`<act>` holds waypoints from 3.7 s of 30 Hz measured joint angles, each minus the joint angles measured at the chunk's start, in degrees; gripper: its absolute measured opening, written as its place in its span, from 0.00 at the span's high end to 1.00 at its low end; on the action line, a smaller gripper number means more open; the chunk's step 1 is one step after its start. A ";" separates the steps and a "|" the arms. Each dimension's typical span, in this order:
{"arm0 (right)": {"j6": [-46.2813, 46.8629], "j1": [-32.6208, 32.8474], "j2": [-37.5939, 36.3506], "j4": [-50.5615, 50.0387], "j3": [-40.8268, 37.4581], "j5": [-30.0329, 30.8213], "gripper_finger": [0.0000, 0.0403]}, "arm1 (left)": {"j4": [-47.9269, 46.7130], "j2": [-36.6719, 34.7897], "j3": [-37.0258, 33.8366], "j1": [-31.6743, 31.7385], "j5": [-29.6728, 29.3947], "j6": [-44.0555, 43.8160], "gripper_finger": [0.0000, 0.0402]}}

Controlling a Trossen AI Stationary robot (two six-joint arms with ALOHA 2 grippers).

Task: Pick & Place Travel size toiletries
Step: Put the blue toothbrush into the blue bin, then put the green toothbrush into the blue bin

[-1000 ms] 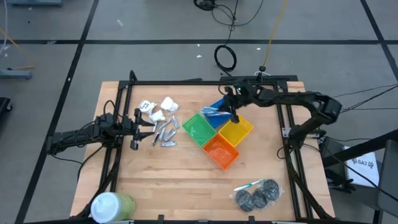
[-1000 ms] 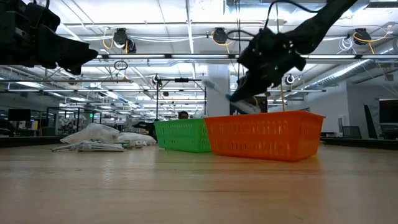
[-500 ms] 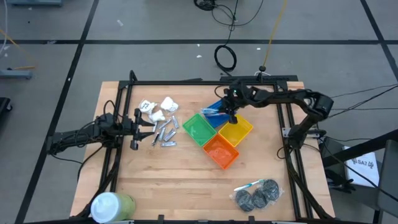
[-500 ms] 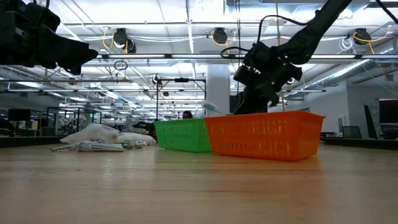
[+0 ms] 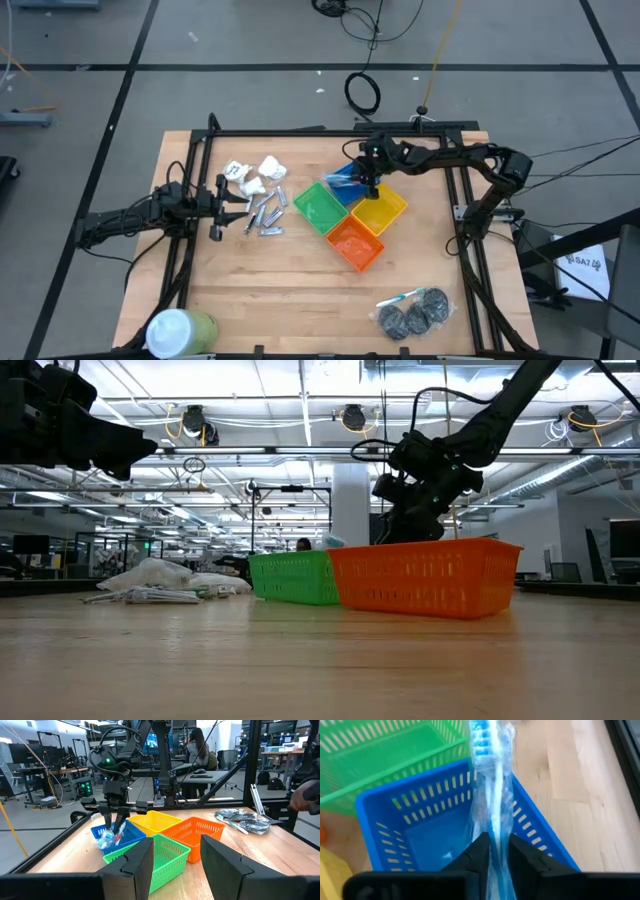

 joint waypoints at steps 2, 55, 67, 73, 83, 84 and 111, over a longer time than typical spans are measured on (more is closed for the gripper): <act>0.71 0.42 0.00 0.33 0.00 0.04 0.81 | 0.00 0.00 0.00 -0.01 0.00 0.00 0.60; 58.59 79.75 -8.80 -31.64 -3.56 36.56 0.51 | 0.01 0.00 0.00 -0.02 0.00 0.01 0.60; 57.86 79.27 -6.69 -26.07 -3.75 31.33 0.55 | -0.01 0.00 0.00 0.00 0.00 -0.01 0.60; 58.68 76.55 -6.69 -23.29 -6.41 27.98 0.59 | 0.00 0.00 0.00 -0.02 0.01 -0.01 0.60; 55.76 74.05 -7.13 -17.65 -9.64 22.95 0.67 | 0.00 0.00 0.01 -0.01 0.01 0.01 0.60; 54.89 73.88 -7.13 -17.63 -9.66 23.32 0.69 | 0.01 0.00 0.01 -0.01 0.01 0.00 0.60; 40.68 65.03 -31.17 -24.92 -9.86 30.10 0.91 | 0.01 0.00 0.01 0.00 0.02 -0.01 0.60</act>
